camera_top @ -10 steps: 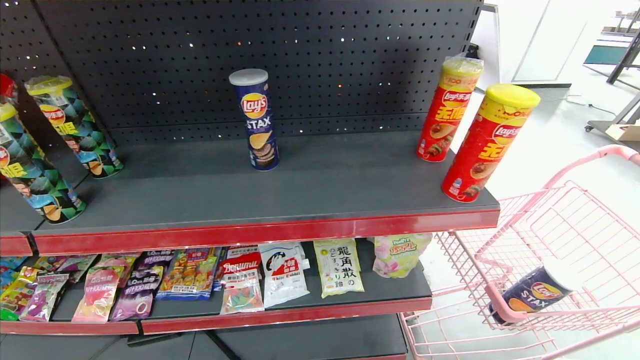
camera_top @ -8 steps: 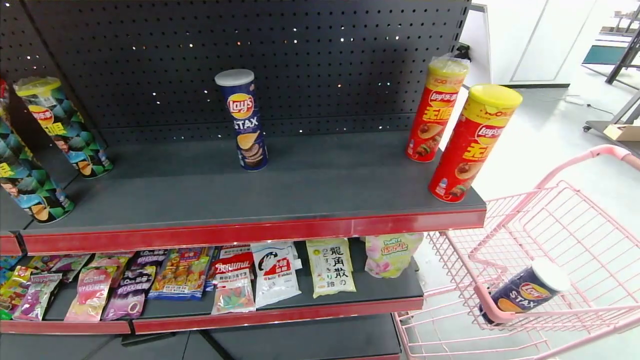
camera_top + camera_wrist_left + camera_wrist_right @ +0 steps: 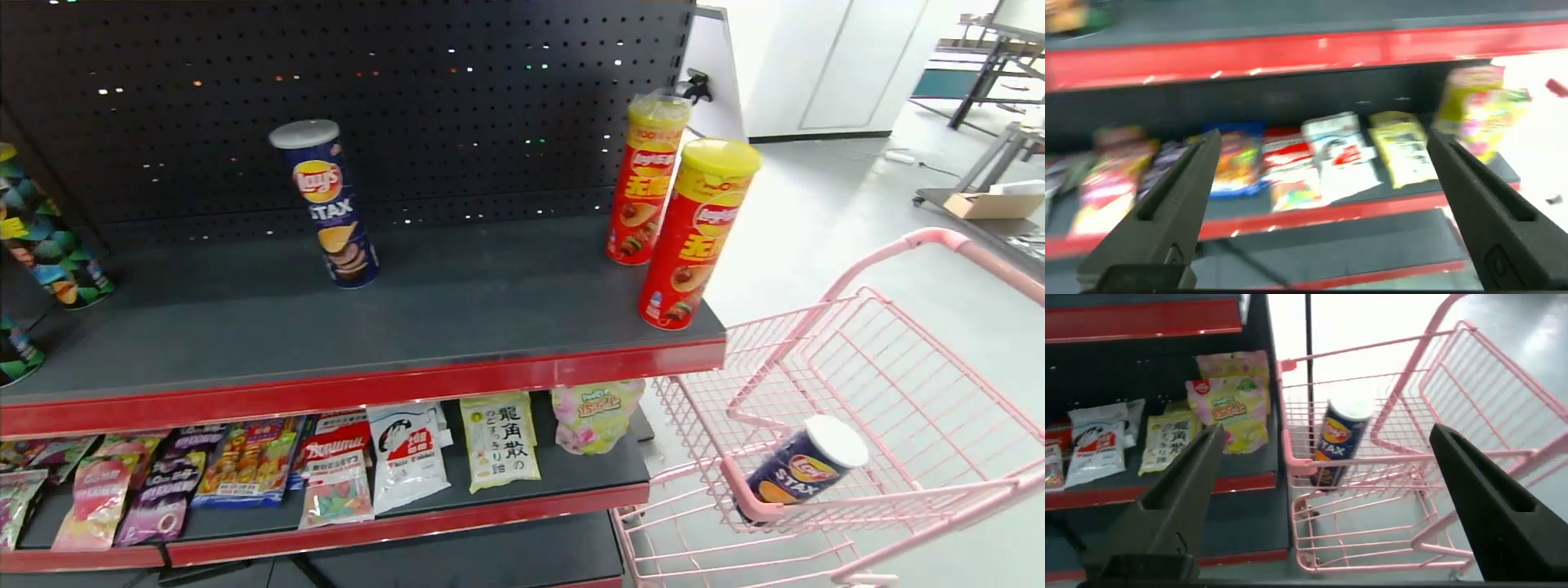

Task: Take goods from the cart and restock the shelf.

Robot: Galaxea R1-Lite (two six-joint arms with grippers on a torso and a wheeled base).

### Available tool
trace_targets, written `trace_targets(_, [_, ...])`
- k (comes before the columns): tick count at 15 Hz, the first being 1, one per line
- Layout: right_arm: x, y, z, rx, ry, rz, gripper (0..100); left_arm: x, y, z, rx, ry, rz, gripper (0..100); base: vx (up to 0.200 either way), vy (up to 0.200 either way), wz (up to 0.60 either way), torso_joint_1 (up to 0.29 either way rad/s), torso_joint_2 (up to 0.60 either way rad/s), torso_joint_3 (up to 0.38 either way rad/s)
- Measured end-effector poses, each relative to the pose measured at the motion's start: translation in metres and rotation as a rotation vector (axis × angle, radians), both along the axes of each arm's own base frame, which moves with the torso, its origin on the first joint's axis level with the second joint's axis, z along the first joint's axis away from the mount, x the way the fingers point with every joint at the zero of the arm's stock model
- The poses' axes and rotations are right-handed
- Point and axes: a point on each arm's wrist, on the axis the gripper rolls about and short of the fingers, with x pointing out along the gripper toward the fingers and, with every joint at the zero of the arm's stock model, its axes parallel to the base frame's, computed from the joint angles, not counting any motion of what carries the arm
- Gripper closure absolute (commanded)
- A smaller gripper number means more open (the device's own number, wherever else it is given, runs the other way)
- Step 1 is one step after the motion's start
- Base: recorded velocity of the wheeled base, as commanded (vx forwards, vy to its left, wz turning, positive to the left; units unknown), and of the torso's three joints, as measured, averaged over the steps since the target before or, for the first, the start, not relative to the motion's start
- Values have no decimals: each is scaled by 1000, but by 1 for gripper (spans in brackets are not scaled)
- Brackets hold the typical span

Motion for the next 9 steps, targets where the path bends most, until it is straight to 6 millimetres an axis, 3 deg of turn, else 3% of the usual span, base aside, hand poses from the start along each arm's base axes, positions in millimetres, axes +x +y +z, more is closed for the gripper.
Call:
trace_targets(4, [0,0,0,0,1,0,0,0,0,0,0,0,1,0,0,0,-600,4,0,0])
trace_targets(9, [0,0,0,0,0,0,0,0,0,0,0,0,1,0,0,0,0,0,0,0])
